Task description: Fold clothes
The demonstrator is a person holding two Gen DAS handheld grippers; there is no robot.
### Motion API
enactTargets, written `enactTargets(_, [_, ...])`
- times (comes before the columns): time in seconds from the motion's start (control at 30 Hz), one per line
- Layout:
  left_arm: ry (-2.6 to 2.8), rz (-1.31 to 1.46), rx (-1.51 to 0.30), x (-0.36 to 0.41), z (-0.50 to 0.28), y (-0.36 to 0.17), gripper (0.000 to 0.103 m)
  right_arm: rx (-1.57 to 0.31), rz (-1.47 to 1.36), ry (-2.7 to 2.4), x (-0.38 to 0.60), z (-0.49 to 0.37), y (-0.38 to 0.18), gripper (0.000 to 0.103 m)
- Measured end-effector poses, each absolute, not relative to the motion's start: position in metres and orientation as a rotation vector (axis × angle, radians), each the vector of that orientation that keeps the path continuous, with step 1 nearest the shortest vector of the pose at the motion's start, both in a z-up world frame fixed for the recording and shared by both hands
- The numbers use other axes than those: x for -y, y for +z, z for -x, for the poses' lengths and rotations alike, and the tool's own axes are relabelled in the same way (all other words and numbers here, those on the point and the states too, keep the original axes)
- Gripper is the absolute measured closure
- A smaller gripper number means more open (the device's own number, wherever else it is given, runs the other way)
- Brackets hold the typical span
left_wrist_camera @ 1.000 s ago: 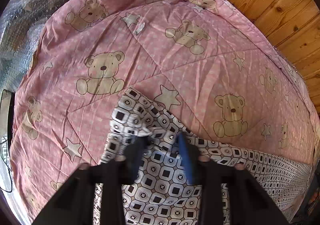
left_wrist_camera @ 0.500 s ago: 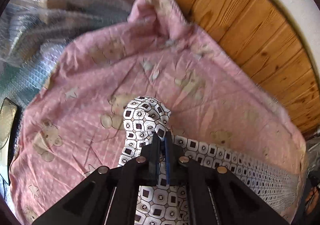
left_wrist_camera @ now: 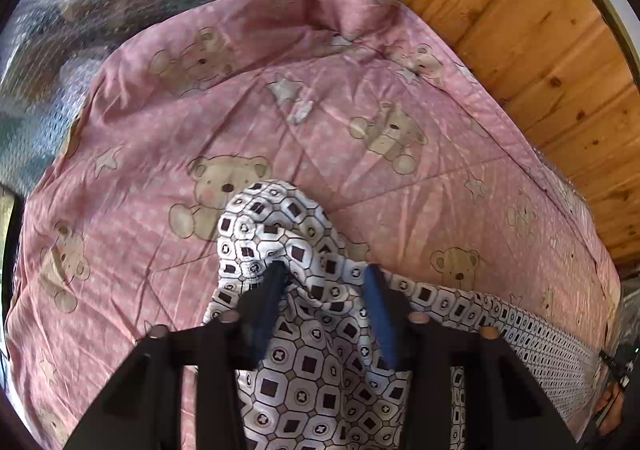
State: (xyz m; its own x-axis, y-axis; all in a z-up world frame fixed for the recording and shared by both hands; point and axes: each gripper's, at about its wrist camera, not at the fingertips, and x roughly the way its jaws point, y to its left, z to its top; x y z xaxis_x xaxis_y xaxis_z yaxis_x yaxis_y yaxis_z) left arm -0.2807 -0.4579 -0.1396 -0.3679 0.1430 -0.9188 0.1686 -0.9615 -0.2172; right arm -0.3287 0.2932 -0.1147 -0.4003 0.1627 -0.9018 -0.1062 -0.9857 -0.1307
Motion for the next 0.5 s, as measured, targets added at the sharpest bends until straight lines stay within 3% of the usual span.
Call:
enactTargets(0.13, [-2.662,-1.654,-0.47,0.458,0.278,-0.117,0.099,0.14,1.532,2.383,-0.315,0.343,-0.108,0.102])
enactTargets(0.3, [-2.559,-1.768,-0.515,0.466,0.273,-0.13,0.085,0.113,1.598,2.271,-0.328,0.336,-0.126,0.095])
enactTargets(0.37, [-2.535,-1.754,-0.523,0.473,0.262,-0.125,0.079,-0.056,1.583,2.329,-0.337,0.317,-0.114,0.072])
enactTargets(0.43, [-2.521,-1.735,-0.546,0.482,0.249,-0.118,0.069,-0.304,1.593,2.395,-0.344,0.288,-0.101,0.059])
enactTargets(0.47, [-2.53,-1.716,-0.583,0.49,0.238,-0.11,0.059,-0.397,1.601,2.404,-0.345,0.269,-0.098,0.055])
enactTargets(0.5, [-2.542,-1.698,-0.612,0.498,0.226,-0.101,0.056,-0.481,1.609,2.409,-0.346,0.25,-0.095,0.053])
